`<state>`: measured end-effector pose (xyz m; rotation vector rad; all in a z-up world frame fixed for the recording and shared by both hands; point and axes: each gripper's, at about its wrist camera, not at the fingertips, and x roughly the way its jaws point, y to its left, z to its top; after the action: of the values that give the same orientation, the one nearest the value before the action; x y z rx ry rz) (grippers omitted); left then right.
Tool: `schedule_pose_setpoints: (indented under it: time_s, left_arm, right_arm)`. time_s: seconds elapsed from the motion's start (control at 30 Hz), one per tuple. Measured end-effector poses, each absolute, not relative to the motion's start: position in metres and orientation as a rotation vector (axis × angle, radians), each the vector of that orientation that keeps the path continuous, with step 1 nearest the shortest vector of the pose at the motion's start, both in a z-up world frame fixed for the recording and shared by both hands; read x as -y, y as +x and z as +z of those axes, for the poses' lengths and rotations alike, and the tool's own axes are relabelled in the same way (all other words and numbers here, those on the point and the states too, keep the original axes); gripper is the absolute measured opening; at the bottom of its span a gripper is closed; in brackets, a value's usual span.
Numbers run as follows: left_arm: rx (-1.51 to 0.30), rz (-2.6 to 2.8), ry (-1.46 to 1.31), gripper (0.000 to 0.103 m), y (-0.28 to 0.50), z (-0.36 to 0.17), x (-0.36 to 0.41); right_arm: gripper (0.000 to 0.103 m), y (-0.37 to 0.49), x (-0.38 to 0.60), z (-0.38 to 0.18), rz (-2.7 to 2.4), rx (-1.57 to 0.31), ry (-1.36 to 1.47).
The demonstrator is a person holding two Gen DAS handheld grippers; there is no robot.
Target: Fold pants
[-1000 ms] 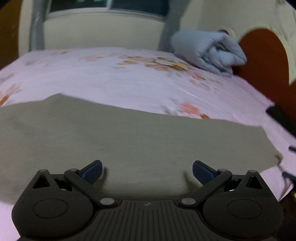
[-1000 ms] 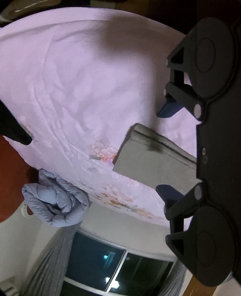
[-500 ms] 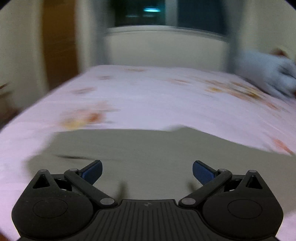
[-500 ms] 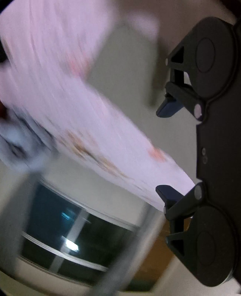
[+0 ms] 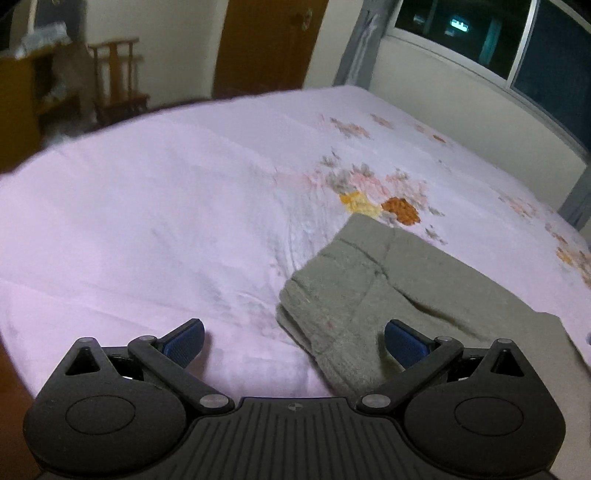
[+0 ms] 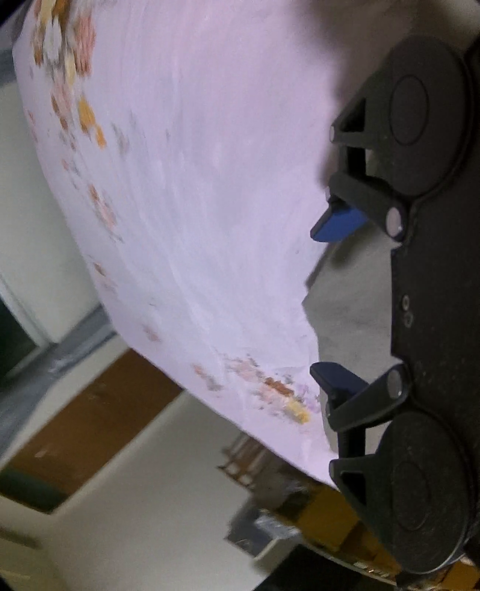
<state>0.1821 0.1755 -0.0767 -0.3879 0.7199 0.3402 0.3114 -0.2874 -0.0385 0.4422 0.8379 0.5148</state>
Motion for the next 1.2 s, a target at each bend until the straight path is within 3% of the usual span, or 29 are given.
schedule_pose_setpoints:
  time_s: [0.23,0.3,0.37,0.4,0.43,0.5,0.53,0.67,0.73,0.83,1.0,1.1,1.17,1.2]
  left_arm:
    - [-0.722,0.333,-0.433,0.103,0.208,-0.094,-0.18]
    - [-0.721,0.33,-0.426,0.102,0.212,-0.092,-0.178]
    - [-0.721,0.308,-0.417,0.064,0.213,-0.09,-0.173]
    - [-0.715,0.305,-0.424,0.053,0.213,-0.088,-0.171]
    - [-0.71,0.318,-0.416,0.045,0.214,-0.086,-0.168]
    - [-0.676,0.321,-0.423,0.035,0.213,-0.081,-0.167]
    - [-0.653,0.322,-0.435,0.026,0.21,-0.078,-0.169]
    - [-0.687,0.32,-0.428,0.027,0.213,-0.087,-0.173]
    - [-0.695,0.317,-0.45,0.035,0.212,-0.096,-0.18]
    - [-0.695,0.309,-0.485,0.037,0.211,-0.097,-0.189]
    - [-0.605,0.355,-0.372,0.037,0.185,-0.065,-0.173]
    - [-0.609,0.302,-0.324,0.039,0.19,-0.062,-0.155]
    - [-0.699,0.326,-0.226,0.052,0.204,-0.08,-0.147]
    - [-0.737,0.334,-0.237,0.068,0.208,-0.09,-0.152]
  right_arm:
    - [0.063,0.345,0.261,-0.066,0.528,-0.95,0.355]
    - [0.058,0.343,0.255,-0.068,0.565,-0.955,0.356]
    - [0.047,0.341,0.246,-0.067,0.587,-0.961,0.313]
    - [0.038,0.341,0.24,-0.067,0.585,-0.965,0.281]
    - [0.022,0.338,0.234,-0.066,0.576,-0.955,0.232]
    - [0.0,0.337,0.226,-0.063,0.573,-0.932,0.19]
    - [0.0,0.335,0.222,-0.06,0.561,-0.916,0.17]
    - [0.0,0.333,0.212,-0.056,0.51,-0.863,0.076]
    - [0.0,0.341,0.21,-0.075,0.483,-0.914,0.064]
    - [0.0,0.341,0.21,-0.075,0.382,-0.875,-0.006]
    - [0.0,0.317,0.213,-0.044,0.474,-0.76,0.086]
    - [0.001,0.31,0.192,-0.054,0.599,-0.839,0.159]
    - [0.0,0.31,0.18,-0.077,0.587,-0.914,0.113]
    - [0.0,0.313,0.183,-0.087,0.558,-0.929,0.116]
